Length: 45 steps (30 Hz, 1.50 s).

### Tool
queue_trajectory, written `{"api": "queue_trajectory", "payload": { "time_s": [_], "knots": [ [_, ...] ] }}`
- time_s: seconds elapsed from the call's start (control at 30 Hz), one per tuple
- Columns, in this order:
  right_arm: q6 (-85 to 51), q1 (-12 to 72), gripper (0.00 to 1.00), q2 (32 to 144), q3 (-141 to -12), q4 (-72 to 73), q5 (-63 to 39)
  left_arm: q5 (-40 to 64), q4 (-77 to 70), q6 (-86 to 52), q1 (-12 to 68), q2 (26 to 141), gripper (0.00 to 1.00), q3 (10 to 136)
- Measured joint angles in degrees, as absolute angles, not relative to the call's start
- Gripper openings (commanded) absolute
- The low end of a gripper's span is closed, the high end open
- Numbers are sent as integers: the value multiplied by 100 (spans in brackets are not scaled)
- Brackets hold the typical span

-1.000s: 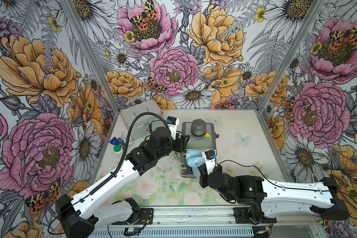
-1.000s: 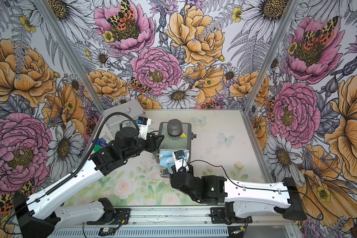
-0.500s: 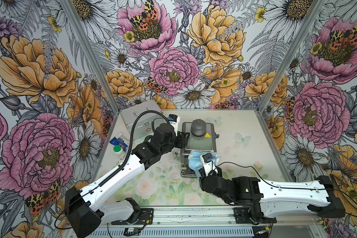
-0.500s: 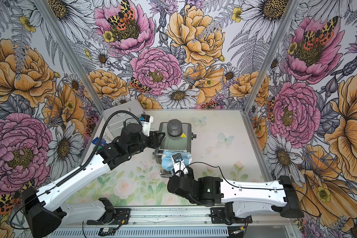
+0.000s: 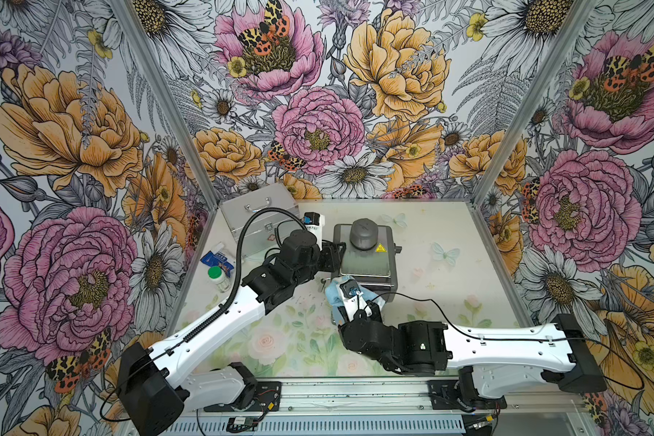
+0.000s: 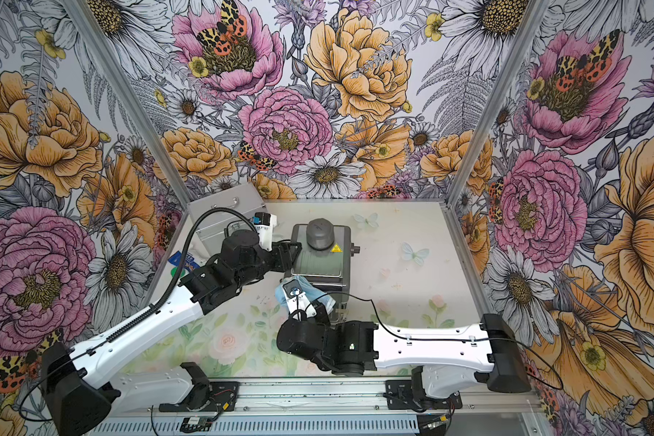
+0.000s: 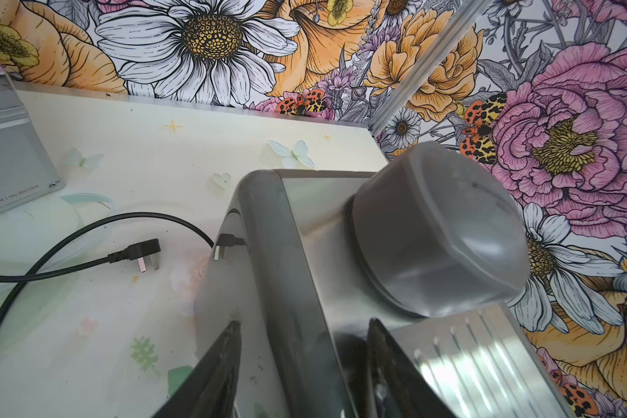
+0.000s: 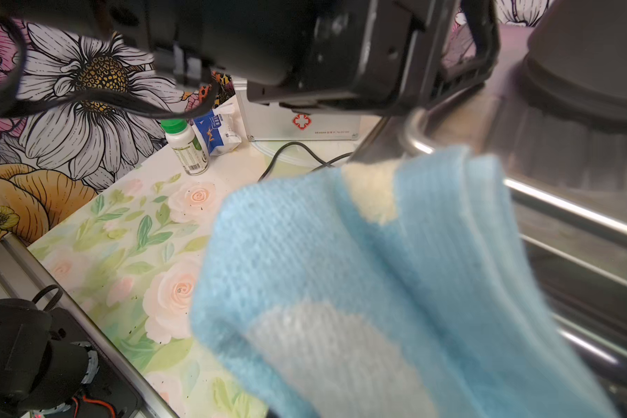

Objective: Wipe the surface of a coffee machine
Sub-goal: Wipe the dirt from the surface of the coffee machine.

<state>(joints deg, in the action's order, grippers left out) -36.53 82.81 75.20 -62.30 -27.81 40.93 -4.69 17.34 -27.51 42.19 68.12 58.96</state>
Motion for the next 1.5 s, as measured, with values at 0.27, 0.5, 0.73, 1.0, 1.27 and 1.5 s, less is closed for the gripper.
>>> {"api": "queue_trajectory", "payload": {
  "time_s": [0.27, 0.5, 0.73, 1.0, 1.27, 1.5],
  "knots": [
    [-3806, 8259, 0, 6984, -5739, -2731, 4263, -482, 1498, -2860, 4219, 6757, 54, 5725],
    [-4134, 8125, 0, 6042, -5179, -3116, 4493, -491, 1450, -2860, 4219, 6757, 54, 5699],
    [-4372, 8055, 0, 5345, -4965, -3688, 4630, -491, 1448, -2860, 4219, 6755, 54, 5699],
    [-4379, 8088, 0, 6038, -5229, -3892, 4665, -495, 1448, -2858, 4219, 6755, 54, 5699],
    [-3931, 8193, 0, 7341, -5811, -3299, 4421, -495, 1448, -2858, 4222, 6757, 53, 5699],
    [-3594, 8193, 0, 7918, -6224, -2825, 4206, -497, 1444, -2858, 4224, 6755, 53, 5693]
  ]
}}
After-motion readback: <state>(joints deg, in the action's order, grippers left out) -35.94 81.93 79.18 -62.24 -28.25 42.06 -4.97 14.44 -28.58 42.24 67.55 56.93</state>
